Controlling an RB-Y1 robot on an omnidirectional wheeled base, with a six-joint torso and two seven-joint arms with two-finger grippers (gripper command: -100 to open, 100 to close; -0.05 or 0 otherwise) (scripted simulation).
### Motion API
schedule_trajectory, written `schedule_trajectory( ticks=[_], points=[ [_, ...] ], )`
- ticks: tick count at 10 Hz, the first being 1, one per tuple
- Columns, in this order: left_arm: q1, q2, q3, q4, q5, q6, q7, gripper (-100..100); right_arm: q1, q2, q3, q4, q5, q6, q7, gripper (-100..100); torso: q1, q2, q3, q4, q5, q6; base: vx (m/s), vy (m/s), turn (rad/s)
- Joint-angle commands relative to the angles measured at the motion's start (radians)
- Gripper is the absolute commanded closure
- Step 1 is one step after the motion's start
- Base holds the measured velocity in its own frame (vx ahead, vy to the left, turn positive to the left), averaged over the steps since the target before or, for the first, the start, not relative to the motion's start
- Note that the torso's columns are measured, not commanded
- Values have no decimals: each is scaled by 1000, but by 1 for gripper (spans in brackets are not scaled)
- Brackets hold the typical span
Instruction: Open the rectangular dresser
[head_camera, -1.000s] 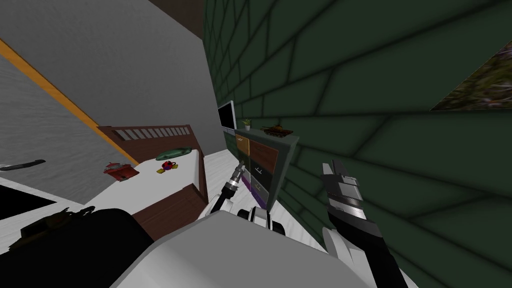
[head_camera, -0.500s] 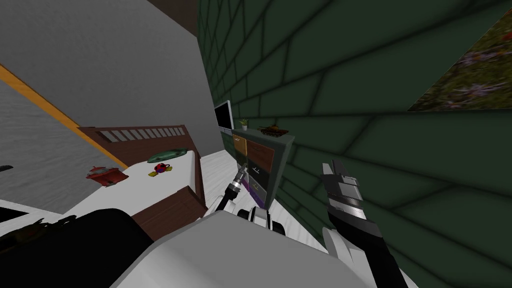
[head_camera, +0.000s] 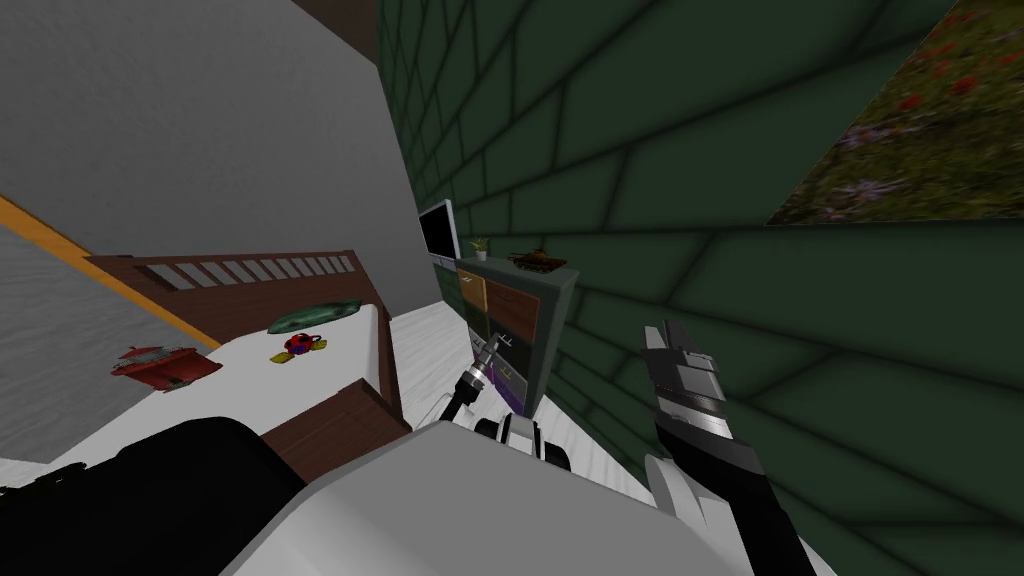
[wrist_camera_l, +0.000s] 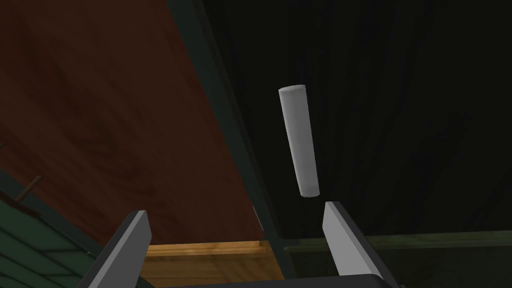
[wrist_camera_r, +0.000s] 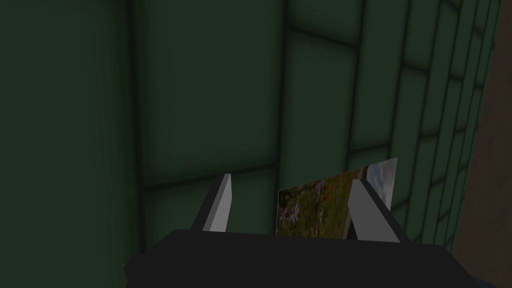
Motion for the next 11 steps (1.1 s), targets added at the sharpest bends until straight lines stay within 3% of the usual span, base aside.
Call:
schedule_trajectory(
  ticks=[1, 6, 8, 9, 10, 11],
  points=[
    [-18, 8, -16, 53, -8, -6, -7, -100, 0, 0, 0, 0, 0, 0, 0, 0, 0, 0, 0, 0, 0, 0, -1, -17, -74],
    [-51, 36, -46, 153, -22, -18, -19, -100, 0, 0, 0, 0, 0, 0, 0, 0, -1, 0, 0, 0, 0, 0, 1, -21, -75],
    [-52, 33, -44, 113, -22, 18, -14, -100, 0, 0, 0, 0, 0, 0, 0, 0, 0, 0, 0, 0, 0, 0, 33, -21, -15],
    [-52, 32, -43, 128, -22, 0, -17, -100, 0, 0, 0, 0, 0, 0, 0, 0, -1, -3, -2, -1, 0, 0, 42, -21, -4],
    [-52, 32, -43, 126, -22, 4, -16, 100, 0, 0, 0, 0, 0, 0, 0, 0, 0, -1, -1, -1, 0, 0, 6, -4, 2],
    [-37, 42, -49, 105, -23, 6, -10, 100, 0, 0, 0, 0, 0, 0, 0, 0, 1, 2, 1, 0, 0, 0, -97, 32, 30]
  ],
)
